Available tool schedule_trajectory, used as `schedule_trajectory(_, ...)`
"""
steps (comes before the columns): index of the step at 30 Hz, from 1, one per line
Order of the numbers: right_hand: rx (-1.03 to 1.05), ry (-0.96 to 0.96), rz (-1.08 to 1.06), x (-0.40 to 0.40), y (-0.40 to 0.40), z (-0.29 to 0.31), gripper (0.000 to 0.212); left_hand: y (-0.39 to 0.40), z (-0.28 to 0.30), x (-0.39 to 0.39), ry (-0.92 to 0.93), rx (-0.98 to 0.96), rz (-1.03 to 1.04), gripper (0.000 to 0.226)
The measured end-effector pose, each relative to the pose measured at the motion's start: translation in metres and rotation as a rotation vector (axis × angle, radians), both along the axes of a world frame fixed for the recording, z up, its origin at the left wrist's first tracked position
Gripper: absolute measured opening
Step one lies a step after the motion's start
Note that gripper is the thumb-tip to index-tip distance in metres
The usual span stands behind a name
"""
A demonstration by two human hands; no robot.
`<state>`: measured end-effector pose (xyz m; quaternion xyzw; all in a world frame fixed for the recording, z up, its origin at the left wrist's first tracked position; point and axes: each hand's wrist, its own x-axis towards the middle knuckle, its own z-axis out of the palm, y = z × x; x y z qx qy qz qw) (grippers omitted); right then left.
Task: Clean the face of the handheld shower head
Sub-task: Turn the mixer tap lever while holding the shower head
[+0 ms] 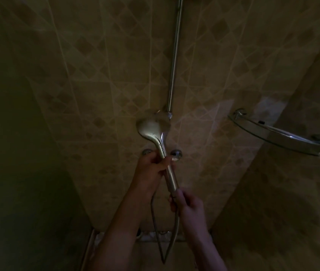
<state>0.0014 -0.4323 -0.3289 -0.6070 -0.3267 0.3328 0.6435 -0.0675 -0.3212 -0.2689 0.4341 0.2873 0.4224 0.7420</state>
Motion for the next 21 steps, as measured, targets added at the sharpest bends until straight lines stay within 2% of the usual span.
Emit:
schedule_trajectory(6,0.064,0.268,0.120,-0.009,0.008,-0.003,0.035,0.004,-0.007,-0.006,-0.248,-0.059,-0.151,0.016)
schedule_trajectory(10,0.055,0.164,0.102,-0.007,0.004,-0.001,0.033,0.001,-0.006,-0.004,-0.338,-0.104,-0.166,0.019)
schedule_trajectory(12,0.027,0.103,0.056,-0.004,0.003,-0.002,0.032,0.002,-0.007,0.001,-0.223,-0.078,-0.070,0.019)
schedule_trajectory(14,0.002,0.085,0.033,-0.003,0.004,-0.003,0.028,0.002,-0.009,0.005,-0.025,0.052,0.001,0.021)
schedule_trajectory(16,0.000,0.080,0.016,-0.004,0.004,-0.001,0.025,0.000,-0.007,0.006,0.116,0.182,0.021,0.007)
schedule_trajectory(17,0.011,0.080,0.007,-0.005,0.004,-0.001,0.025,-0.001,-0.006,0.007,0.149,0.208,0.033,0.005)
schedule_trajectory(21,0.007,0.026,-0.014,-0.003,0.002,-0.003,0.023,-0.003,-0.001,0.008,0.167,0.156,0.057,0.027)
